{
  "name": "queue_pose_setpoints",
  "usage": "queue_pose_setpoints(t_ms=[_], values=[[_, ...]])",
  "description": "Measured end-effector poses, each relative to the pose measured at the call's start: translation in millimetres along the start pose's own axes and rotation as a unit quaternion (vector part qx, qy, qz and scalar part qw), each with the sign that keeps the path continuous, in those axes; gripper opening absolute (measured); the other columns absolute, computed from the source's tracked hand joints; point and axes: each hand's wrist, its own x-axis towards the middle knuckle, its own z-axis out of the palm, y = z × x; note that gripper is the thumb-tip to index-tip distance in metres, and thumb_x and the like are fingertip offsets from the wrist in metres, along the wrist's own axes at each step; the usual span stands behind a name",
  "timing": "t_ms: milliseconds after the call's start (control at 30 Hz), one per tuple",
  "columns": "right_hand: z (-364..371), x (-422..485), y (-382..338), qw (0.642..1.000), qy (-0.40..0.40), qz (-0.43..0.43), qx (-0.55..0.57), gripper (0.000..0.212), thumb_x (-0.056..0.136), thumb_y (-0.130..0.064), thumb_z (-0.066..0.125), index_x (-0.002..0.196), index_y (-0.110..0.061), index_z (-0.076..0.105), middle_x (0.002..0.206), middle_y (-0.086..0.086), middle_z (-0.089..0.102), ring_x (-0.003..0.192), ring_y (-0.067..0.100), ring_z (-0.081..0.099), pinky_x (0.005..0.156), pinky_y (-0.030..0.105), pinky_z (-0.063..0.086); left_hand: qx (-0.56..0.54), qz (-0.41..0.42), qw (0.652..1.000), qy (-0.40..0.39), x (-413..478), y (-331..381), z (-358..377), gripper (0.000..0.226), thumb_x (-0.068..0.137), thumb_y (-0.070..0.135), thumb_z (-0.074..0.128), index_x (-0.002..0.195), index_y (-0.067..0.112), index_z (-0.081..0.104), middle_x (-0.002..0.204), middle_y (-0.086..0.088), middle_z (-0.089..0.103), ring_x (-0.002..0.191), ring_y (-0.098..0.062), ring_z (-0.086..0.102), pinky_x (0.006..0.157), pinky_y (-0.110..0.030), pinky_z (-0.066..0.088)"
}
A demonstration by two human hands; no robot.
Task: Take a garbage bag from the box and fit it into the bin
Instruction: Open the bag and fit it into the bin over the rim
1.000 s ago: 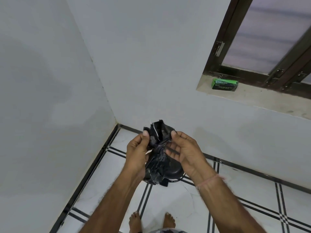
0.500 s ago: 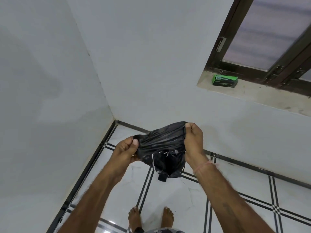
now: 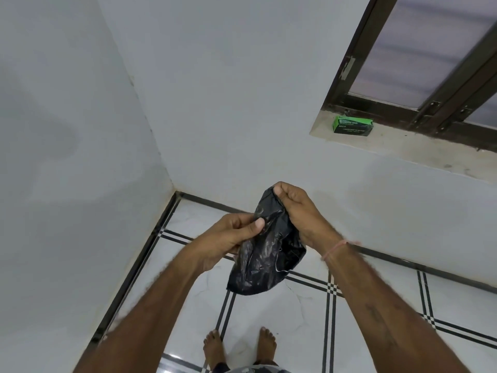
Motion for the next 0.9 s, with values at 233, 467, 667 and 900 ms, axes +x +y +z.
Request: queue_pose_setpoints(t_ms=[233, 467, 667, 900], values=[[5, 1, 2, 1.0, -0.019, 0.016, 0.016, 0.037, 0.109, -0.027, 0.051, 0.078, -0.02, 0.071, 0.071, -0.002, 0.071, 0.063, 0.008, 0.065, 0.06, 0.02, 0.054, -0.088, -0.003, 0.996, 0.018, -3, -9, 4, 0.032, 0.097, 0.029, 0.069, 0.108, 0.001, 0.077, 0.103, -0.02, 0.078, 0.087, -0.026, 0.076, 0.081, -0.035, 0.061], [25, 0, 19, 0.972, 0.178, -0.037, -0.148, 0.009, 0.102, -0.021, 0.064, 0.099, -0.013, 0.067, 0.095, 0.0, 0.072, 0.086, 0.015, 0.066, 0.08, 0.032, 0.053, -0.215, 0.011, 0.966, 0.144, -5, -10, 16, 0.046, 0.08, 0.027, 0.084, 0.106, -0.01, 0.074, 0.097, -0.024, 0.079, 0.078, -0.028, 0.077, 0.071, -0.033, 0.063], [54, -52, 26, 0.995, 0.08, -0.001, 0.061, 0.025, 0.094, -0.044, 0.073, 0.101, -0.02, 0.071, 0.092, -0.007, 0.071, 0.082, 0.007, 0.065, 0.065, 0.023, 0.054, -0.284, 0.016, 0.934, 0.215, -4, -11, 12, 0.033, 0.073, 0.032, 0.086, 0.089, 0.004, 0.079, 0.086, -0.019, 0.078, 0.069, -0.027, 0.076, 0.061, -0.033, 0.062], [63, -58, 20, 0.983, 0.134, 0.037, 0.121, 0.021, 0.09, -0.021, 0.079, 0.097, -0.002, 0.073, 0.091, 0.016, 0.073, 0.09, 0.031, 0.07, 0.088, 0.049, 0.06, -0.29, -0.001, 0.941, 0.177, -4, -17, 15, 0.046, 0.081, 0.03, 0.079, 0.106, -0.008, 0.073, 0.097, -0.021, 0.077, 0.085, -0.029, 0.075, 0.074, -0.034, 0.064]])
